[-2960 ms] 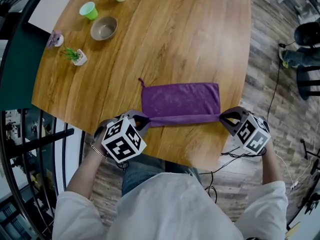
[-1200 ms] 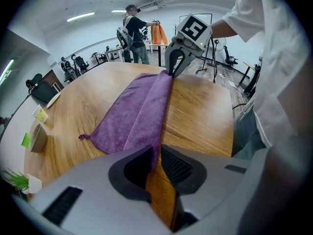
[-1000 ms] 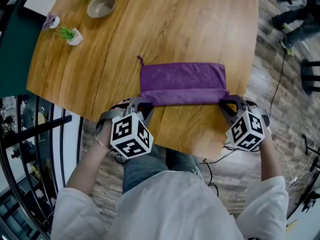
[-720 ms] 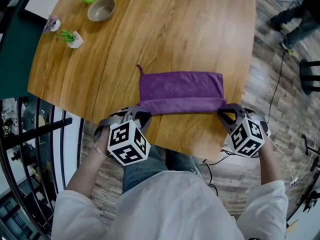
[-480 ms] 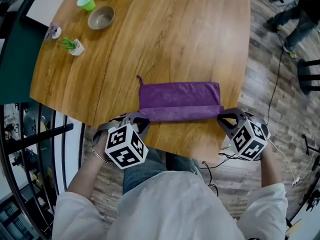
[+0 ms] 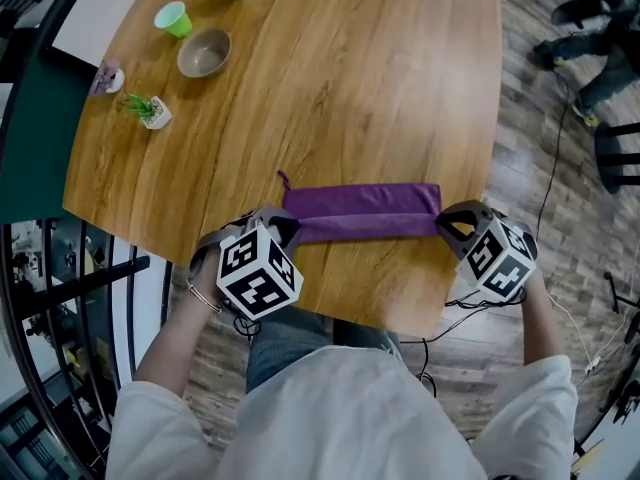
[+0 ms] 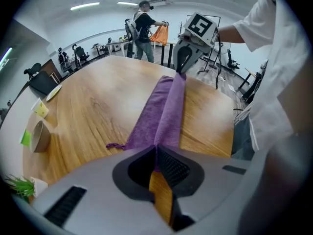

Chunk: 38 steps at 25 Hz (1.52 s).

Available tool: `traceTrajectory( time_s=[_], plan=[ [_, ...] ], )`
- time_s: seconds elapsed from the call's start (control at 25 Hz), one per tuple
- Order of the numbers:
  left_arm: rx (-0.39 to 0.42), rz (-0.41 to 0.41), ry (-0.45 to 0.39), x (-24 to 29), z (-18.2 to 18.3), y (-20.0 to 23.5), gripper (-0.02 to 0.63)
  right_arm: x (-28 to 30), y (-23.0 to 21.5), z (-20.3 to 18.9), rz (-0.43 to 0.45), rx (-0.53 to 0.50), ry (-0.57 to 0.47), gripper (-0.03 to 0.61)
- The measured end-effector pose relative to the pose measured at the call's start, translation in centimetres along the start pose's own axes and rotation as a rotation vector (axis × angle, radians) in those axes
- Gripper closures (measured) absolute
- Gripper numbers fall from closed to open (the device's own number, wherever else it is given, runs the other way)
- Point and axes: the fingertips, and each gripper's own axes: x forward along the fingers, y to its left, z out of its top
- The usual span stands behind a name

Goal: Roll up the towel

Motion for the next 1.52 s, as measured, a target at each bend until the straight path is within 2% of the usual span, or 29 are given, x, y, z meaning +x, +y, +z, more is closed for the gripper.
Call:
traceTrajectory(
  time_s=[0.28, 0.6, 0.8, 0.96, 1.16, 1.52],
  plan=[
    [0.021, -0.002, 0.024, 1.6, -0.3, 1.0, 0.592, 1.6, -1.1, 0.1, 0.016, 0.013, 0.013, 0.545],
    [0.001, 0.051, -0.013, -1.1, -0.4, 1.9, 0.575, -0.7, -1.8, 0.1, -0.051, 0.036, -0.029, 0.502],
    [0.038, 0.066, -0.031, -2.8, 0.0, 0.2, 0.575, -1.9, 0.4, 0.1, -0.060, -0.013, -0.042, 0.500],
    [0.089, 0.058, -0.014, -1.5, 0.2, -2.0, 0.572, -0.3, 2.8, 0.0, -0.043, -0.117, -0.014, 0.502],
    [0.138, 0.063, 0.007, 0.7, 0.1, -3.2, 0.563, 1.7, 3.1, -0.6, -0.061, -0.165, 0.011, 0.505],
    [0.182, 0.089, 0.022, 2.4, -0.3, -2.9, 0.562, 2.7, 2.6, -0.7, -0.094, -0.159, 0.010, 0.545]
  ],
)
